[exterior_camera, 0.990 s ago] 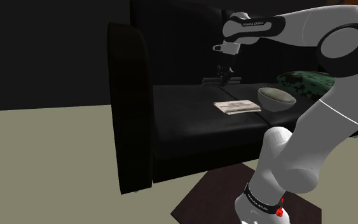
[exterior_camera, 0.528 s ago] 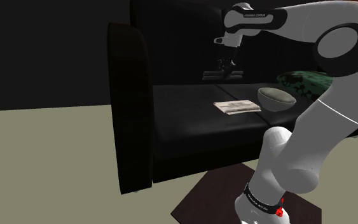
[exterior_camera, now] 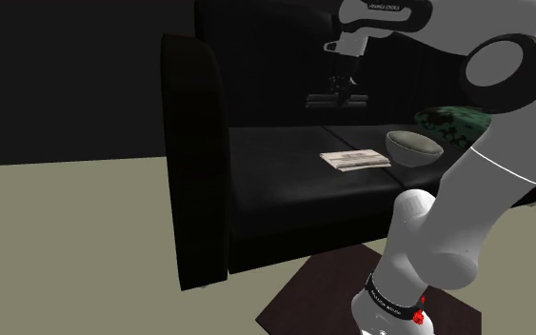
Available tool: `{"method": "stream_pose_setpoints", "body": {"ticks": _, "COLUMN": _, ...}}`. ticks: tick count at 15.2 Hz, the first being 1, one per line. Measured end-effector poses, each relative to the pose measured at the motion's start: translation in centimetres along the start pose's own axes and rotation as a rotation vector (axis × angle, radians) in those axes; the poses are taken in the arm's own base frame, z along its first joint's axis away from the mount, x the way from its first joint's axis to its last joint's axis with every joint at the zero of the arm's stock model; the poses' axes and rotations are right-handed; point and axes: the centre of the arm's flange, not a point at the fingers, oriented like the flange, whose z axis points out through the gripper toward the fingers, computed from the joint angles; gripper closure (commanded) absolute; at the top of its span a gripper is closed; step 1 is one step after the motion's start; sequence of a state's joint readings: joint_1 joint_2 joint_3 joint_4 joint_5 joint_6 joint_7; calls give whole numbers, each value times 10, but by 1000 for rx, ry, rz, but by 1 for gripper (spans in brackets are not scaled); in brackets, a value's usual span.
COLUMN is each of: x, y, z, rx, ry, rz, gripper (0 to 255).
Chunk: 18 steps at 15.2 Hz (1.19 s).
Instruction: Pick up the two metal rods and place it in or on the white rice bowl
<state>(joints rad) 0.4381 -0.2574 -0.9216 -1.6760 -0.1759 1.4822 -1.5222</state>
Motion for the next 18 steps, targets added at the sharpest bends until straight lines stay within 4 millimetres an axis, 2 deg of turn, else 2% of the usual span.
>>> {"method": "stream_pose_setpoints", "body": {"ticks": 6, "x": 2, "y": -2, "z": -31, "rx": 0, "ry": 0, "rz": 0, "gripper": 255}}
{"method": "stream_pose_setpoints", "body": {"ticks": 8, "x": -8, "y": -12, "z": -32, "rx": 1, "ry": 1, "rz": -1, "gripper": 255}}
{"method": "stream_pose_setpoints", "body": {"ticks": 18, "x": -105, "y": -97, "z": -32, "rx": 0, "ry": 1, "rz": 0, "gripper": 255}}
